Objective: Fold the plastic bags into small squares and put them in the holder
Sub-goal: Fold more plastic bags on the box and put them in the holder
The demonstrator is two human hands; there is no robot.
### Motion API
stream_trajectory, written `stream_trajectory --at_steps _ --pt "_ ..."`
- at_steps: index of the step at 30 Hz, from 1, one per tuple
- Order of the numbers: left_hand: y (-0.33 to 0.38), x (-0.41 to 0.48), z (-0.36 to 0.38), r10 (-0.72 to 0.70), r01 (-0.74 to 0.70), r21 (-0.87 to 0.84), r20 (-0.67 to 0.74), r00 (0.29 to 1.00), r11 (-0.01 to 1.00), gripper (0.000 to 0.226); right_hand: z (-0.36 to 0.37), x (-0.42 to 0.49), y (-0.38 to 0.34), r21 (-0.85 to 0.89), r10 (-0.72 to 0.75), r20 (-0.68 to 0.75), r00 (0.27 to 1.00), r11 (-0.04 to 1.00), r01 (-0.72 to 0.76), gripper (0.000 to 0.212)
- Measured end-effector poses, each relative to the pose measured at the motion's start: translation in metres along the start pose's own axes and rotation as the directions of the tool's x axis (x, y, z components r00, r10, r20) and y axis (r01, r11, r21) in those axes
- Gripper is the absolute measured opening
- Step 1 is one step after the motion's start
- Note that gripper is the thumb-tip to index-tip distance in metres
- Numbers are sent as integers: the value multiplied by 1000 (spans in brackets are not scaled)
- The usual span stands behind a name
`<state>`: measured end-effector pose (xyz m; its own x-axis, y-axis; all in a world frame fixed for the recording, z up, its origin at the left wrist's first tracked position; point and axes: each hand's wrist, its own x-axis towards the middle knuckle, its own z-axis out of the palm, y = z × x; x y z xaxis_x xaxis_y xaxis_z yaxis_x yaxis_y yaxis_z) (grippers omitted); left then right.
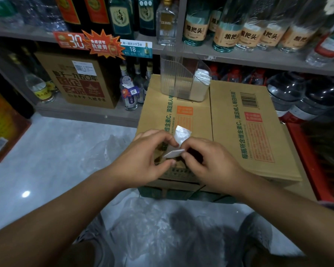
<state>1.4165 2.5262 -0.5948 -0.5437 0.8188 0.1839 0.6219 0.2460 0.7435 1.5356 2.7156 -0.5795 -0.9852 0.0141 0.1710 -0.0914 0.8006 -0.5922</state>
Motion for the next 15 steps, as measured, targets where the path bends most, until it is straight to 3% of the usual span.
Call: stream_trajectory --at_steps 5,11,15 --pt "5 6 2 83 -82 40 -22 996 996 42 -4 0 -3 127 72 -13 997 989 -70 6" --pt "-3 8 4 -36 36 -49 1 999 998 38 -6 -3 -1 148 95 -9 995 985 -93 5" --pt "-8 6 4 -86 86 22 -2 996 996 32 -6 -4 0 211 142 -21 990 968 -135 6"
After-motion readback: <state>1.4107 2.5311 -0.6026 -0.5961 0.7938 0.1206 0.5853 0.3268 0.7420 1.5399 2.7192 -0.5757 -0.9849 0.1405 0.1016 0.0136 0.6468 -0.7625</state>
